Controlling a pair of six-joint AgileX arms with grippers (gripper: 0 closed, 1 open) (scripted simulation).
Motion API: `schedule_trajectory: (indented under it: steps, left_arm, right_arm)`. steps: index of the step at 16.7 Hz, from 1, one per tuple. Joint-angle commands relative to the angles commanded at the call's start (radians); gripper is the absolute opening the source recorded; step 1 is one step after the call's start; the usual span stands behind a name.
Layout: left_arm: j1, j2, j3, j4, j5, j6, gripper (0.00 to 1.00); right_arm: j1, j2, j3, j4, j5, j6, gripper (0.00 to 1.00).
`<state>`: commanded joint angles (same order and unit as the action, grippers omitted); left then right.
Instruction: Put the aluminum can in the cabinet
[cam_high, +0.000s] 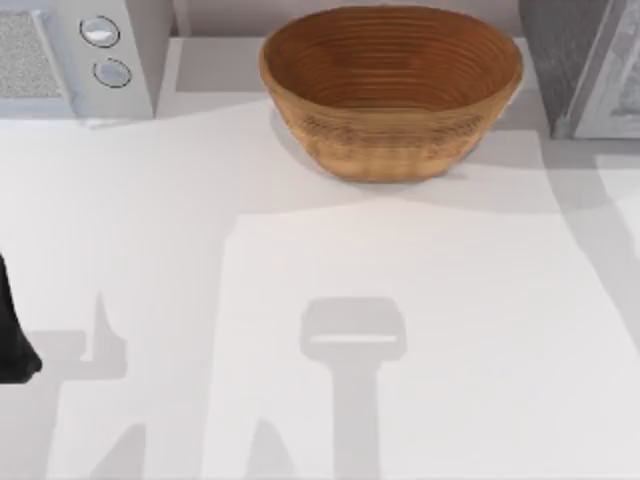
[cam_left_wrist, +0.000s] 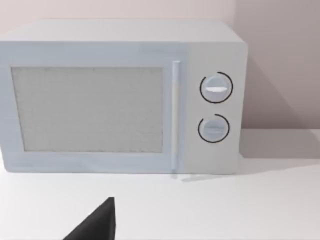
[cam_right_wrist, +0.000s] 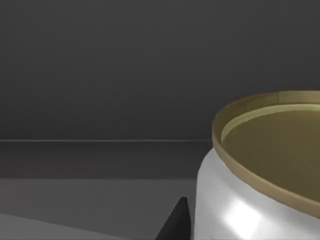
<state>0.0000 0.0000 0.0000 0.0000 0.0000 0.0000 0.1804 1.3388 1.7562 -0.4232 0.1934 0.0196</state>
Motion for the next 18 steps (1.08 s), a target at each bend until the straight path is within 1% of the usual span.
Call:
schedule_trajectory:
  steps: [2, 4, 11, 14, 16, 18]
  left_arm:
    - [0.000, 0.000, 0.000, 0.000, 0.000, 0.000, 1.00]
    - [0.000, 0.000, 0.000, 0.000, 0.000, 0.000, 1.00]
    - [0.000, 0.000, 0.000, 0.000, 0.000, 0.000, 1.00]
    - [0.000, 0.000, 0.000, 0.000, 0.000, 0.000, 1.00]
    - [0.000, 0.000, 0.000, 0.000, 0.000, 0.000, 1.00]
    - [0.000, 0.000, 0.000, 0.000, 0.000, 0.000, 1.00]
  right_arm:
    - [-0.004, 0.050, 0.056, -0.016, -0.005, 0.000, 0.00]
    - [-0.011, 0.129, 0.154, -0.043, -0.011, -0.001, 0.00]
    - [-0.054, 0.502, 0.683, -0.172, -0.042, -0.002, 0.00]
    - [-0.070, 0.644, 0.879, -0.221, -0.057, -0.002, 0.00]
    - [-0.078, 0.711, 0.965, -0.244, -0.065, -0.002, 0.00]
    - [-0.083, 0.748, 1.009, -0.256, -0.070, -0.002, 0.00]
